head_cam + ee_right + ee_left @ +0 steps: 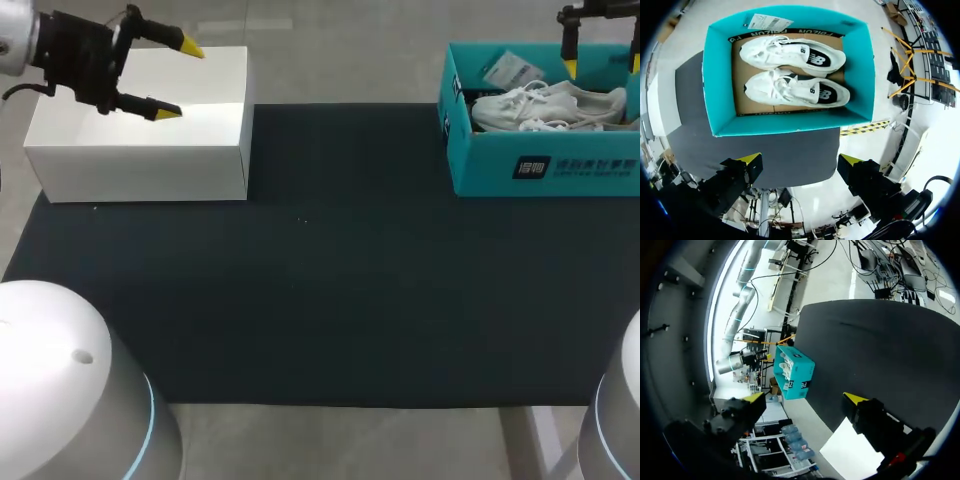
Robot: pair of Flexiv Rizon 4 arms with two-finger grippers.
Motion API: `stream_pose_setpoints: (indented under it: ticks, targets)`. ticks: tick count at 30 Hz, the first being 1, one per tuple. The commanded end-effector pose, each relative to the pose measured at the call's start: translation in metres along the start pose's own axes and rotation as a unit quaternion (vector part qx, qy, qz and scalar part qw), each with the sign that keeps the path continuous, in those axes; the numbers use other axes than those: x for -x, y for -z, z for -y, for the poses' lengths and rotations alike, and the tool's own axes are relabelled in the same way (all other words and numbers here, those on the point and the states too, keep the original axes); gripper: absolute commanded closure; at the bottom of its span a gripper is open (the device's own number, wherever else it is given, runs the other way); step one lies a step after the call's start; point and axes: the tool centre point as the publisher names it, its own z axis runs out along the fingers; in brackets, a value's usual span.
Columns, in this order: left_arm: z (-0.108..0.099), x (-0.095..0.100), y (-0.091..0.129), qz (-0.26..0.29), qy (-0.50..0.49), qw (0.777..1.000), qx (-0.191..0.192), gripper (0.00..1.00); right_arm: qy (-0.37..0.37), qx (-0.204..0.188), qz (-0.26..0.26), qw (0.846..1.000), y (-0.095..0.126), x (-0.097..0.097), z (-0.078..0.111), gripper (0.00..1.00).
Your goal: Take the shoe out of the shoebox, open the shoe tongue, remove and reinsert the insole, then place the shoe into the shoebox
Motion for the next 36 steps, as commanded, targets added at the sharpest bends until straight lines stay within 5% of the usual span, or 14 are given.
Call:
stream_pose_setpoints:
  ticks: [1,17,26,36]
  targets:
    - [-0.023,0.010,-0.011,-0.070,0.366,0.896,0.243,0.00,-0.001,0.185,0.005,0.983,0.002,-0.003,0.026,0.00]
    - [-0.028,0.009,-0.008,-0.053,0.383,0.884,0.263,0.00,-0.001,0.185,0.005,0.983,0.002,-0.003,0.026,0.00]
    - [-0.074,0.006,-0.025,-0.051,0.692,0.596,0.405,0.00,0.020,0.155,-0.088,0.984,-0.022,-0.009,0.040,0.00]
    - [-0.119,-0.018,-0.033,0.000,0.795,0.455,0.402,0.00,0.029,0.140,-0.073,0.987,-0.048,-0.009,0.063,0.00]
